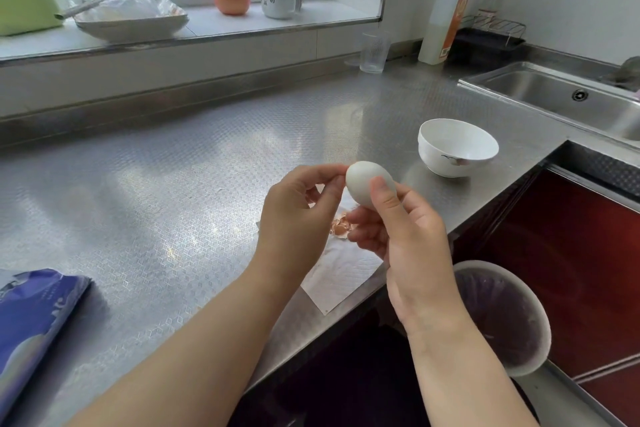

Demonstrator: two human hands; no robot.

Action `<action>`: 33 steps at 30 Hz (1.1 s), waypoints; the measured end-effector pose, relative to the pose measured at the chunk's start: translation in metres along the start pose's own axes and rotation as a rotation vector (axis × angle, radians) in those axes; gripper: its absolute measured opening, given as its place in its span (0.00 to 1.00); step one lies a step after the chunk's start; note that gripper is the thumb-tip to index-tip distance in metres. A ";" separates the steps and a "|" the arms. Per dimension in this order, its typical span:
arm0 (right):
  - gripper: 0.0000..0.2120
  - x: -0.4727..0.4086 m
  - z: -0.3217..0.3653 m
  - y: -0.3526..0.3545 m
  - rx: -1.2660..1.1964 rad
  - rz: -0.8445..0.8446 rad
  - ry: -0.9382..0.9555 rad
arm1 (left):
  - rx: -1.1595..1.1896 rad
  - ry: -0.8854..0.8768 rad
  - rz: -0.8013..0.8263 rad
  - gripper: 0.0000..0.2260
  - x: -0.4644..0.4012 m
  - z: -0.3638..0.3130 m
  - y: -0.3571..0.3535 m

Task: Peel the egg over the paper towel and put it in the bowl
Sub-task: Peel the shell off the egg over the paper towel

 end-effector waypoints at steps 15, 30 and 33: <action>0.17 -0.010 0.008 0.023 -0.375 0.006 -0.342 | -0.506 0.022 0.163 0.06 -0.007 0.015 0.006; 0.16 -0.008 0.006 0.025 -0.267 0.022 -0.292 | -0.663 -0.061 0.141 0.08 -0.006 0.011 0.007; 0.16 -0.007 0.006 0.026 -0.258 0.021 -0.282 | -0.662 -0.131 0.146 0.12 -0.006 0.013 0.004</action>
Point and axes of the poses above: each hand's wrist, its own x-axis away from the middle knuckle, its own y-axis out of the back of the hand, z = x × y, the point moved 2 cm from there along -x, towards the middle knuckle, and after that the axes turned 6 degrees about -x, right-handed, at the moved point
